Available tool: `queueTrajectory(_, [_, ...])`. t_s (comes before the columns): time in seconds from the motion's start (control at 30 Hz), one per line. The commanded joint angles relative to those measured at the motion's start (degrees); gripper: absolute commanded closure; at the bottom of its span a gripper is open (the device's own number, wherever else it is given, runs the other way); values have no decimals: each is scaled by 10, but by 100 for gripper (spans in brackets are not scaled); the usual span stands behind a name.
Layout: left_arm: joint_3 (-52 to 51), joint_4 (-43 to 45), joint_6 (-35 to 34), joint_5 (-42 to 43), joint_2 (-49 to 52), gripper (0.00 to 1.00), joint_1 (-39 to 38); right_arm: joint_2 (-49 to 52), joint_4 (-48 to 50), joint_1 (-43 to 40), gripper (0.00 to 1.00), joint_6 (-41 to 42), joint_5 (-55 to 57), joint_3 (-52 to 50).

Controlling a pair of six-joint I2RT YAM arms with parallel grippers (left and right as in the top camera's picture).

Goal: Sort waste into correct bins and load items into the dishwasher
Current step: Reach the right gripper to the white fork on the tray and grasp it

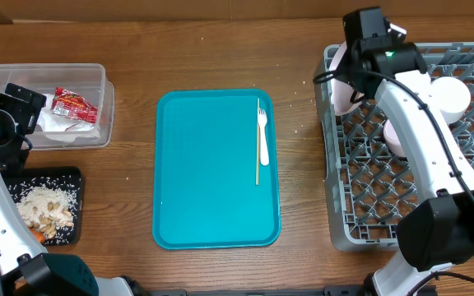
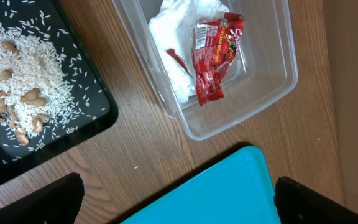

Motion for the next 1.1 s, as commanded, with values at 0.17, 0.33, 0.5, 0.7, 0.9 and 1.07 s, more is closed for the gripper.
queueTrajectory(0.17, [5, 1, 13, 2, -3, 0, -1, -40, 14, 3, 32, -129, -303, 79])
queueTrajectory(0.33, [5, 1, 13, 2, -3, 0, -1, -27, 20, 42, 33, -216, -429, 66])
queueTrajectory(0.5, [5, 1, 13, 2, -3, 0, -5, 7, 25, 110, 36, -219, -367, 33])
queueTrajectory(0.7, [5, 1, 13, 2, -3, 0, -5, 89, 21, 155, 45, -219, -352, 14])
queueTrajectory(0.9, [5, 0, 13, 2, -3, 0, -5, 175, 4, 167, 51, -192, -351, 14])
queueTrajectory(1.07, [5, 1, 13, 1, -3, 0, -5, 197, -11, 167, 51, -188, -352, 10])
